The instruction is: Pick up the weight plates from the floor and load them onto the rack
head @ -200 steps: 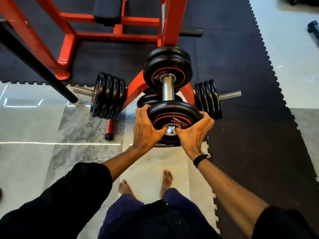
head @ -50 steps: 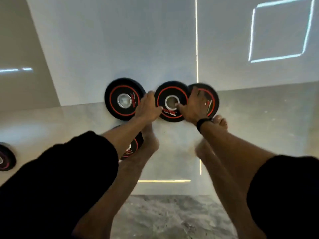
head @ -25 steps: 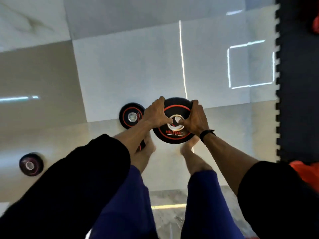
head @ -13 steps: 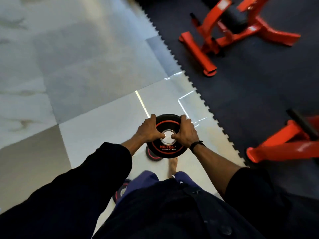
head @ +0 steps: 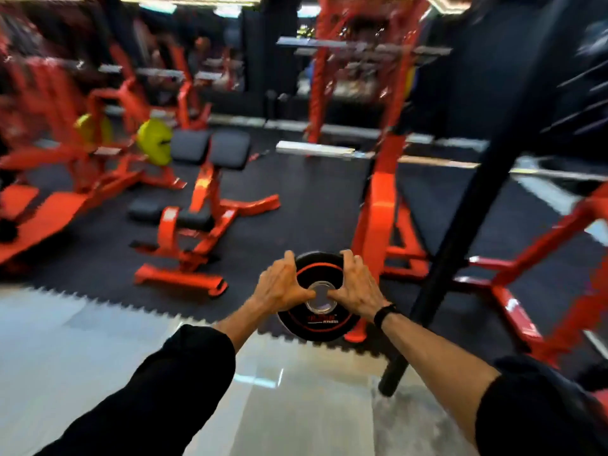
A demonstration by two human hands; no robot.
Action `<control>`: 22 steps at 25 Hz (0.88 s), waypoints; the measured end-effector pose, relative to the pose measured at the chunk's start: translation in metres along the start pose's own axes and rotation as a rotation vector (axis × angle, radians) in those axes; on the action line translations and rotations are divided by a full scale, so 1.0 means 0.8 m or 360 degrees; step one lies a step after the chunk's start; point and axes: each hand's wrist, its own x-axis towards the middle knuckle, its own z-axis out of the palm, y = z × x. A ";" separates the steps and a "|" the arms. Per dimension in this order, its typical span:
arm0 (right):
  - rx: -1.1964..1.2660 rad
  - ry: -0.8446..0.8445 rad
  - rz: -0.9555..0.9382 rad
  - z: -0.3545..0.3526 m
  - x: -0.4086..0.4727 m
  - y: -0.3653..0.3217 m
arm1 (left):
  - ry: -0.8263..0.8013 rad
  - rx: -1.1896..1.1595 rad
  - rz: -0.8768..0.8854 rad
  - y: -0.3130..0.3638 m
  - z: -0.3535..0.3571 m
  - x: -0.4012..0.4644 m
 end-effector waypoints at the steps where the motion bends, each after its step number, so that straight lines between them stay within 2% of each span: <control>1: -0.0031 0.0142 0.0010 -0.051 0.008 0.008 | 0.0053 -0.0021 0.0129 0.044 -0.021 0.020; 4: -0.0149 0.0519 0.0033 -0.209 0.006 0.027 | 0.0258 -0.0123 0.0524 0.181 -0.078 0.055; 7: -0.0249 0.0742 0.0072 -0.344 -0.028 0.045 | 0.0432 -0.0189 0.0847 0.306 -0.120 0.058; 11: -0.0381 0.1001 0.0153 -0.489 -0.119 0.087 | 0.0480 -0.0399 0.1192 0.464 -0.136 0.020; 15: -0.0582 0.1137 0.0254 -0.575 -0.225 0.140 | 0.0411 -0.0619 0.1378 0.584 -0.106 -0.043; 22: -0.0713 0.1135 0.0500 -0.662 -0.455 0.263 | 0.0229 -0.0742 0.1698 0.771 0.010 -0.188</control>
